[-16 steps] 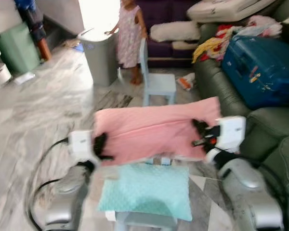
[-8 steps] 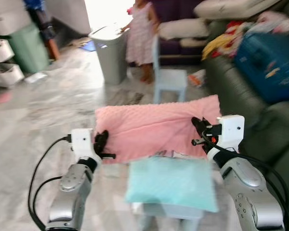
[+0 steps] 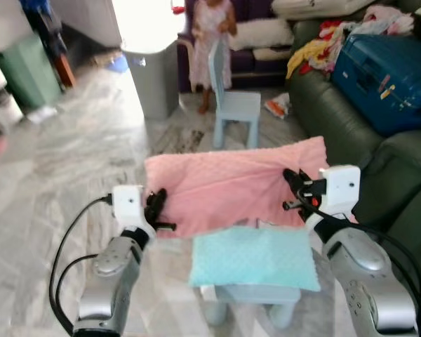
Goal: Move the pillow to the sofa
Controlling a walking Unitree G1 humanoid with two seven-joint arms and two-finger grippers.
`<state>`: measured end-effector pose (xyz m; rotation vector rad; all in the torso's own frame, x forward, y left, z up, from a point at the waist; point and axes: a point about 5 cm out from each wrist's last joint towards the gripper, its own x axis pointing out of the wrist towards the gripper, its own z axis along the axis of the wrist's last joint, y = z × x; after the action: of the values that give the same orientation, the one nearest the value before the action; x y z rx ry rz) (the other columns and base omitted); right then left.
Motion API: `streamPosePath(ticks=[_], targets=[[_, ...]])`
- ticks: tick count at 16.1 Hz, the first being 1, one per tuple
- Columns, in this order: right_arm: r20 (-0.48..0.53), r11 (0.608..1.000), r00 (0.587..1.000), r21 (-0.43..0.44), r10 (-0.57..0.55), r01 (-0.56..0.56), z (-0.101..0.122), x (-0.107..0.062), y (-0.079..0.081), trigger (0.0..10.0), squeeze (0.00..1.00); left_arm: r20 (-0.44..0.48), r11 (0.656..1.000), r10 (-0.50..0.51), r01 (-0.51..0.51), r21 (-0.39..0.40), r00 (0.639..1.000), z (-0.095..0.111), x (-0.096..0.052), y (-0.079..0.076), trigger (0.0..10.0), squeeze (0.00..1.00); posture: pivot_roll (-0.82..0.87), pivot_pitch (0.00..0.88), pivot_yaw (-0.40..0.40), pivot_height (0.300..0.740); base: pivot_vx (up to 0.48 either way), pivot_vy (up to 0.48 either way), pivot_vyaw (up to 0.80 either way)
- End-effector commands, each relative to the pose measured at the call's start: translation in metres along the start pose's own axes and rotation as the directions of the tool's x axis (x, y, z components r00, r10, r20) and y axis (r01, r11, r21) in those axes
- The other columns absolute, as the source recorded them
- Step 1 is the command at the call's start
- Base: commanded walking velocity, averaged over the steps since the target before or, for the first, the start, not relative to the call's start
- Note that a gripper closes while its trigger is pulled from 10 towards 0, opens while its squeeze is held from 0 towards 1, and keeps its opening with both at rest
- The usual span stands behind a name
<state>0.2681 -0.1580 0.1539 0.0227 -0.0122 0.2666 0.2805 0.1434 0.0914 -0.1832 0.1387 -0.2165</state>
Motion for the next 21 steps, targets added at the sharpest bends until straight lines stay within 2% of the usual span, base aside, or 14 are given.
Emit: streamPosePath(ticks=[1,6,10,15,21], targets=[[0.030,1.000,1.000,-0.010,-0.004,0.004,0.0064,0.0006,-0.0010,10.0,0.00,0.003,1.000,0.001,-0.001,0.009,1.000,0.0016,0.0002,0.0008,10.0,0.00,-0.21,0.000,0.037,0.740,0.000,0.000,0.00],[0.031,1.000,1.000,-0.011,-0.003,0.004,0.0066,0.0009,-0.0006,10.0,0.00,-0.003,1.000,-0.020,0.020,0.012,1.000,0.0013,0.0001,0.0003,10.0,0.00,-0.21,0.000,0.039,0.740,0.000,0.000,0.00],[0.031,1.000,1.000,-0.009,-0.006,0.006,0.0063,0.0003,-0.0004,10.0,0.00,-0.004,1.000,-0.016,0.016,-0.027,1.000,0.0005,-0.0005,0.0018,10.0,0.00,-0.21,0.000,0.041,0.740,0.061,-0.379,0.00],[0.029,1.000,1.000,-0.013,-0.009,0.009,0.0062,-0.0010,-0.0013,10.0,0.00,0.010,0.996,-0.012,0.013,-0.087,1.000,0.0007,-0.0006,0.0010,10.0,0.00,-0.21,0.000,0.039,0.740,0.000,0.000,0.00],[0.029,1.000,1.000,-0.013,-0.007,0.007,0.0067,-0.0003,-0.0009,10.0,0.00,0.008,0.996,-0.005,0.005,-0.092,1.000,0.0012,-0.0005,0.0026,10.0,0.00,-0.21,0.000,0.036,0.740,0.000,0.000,0.00]])
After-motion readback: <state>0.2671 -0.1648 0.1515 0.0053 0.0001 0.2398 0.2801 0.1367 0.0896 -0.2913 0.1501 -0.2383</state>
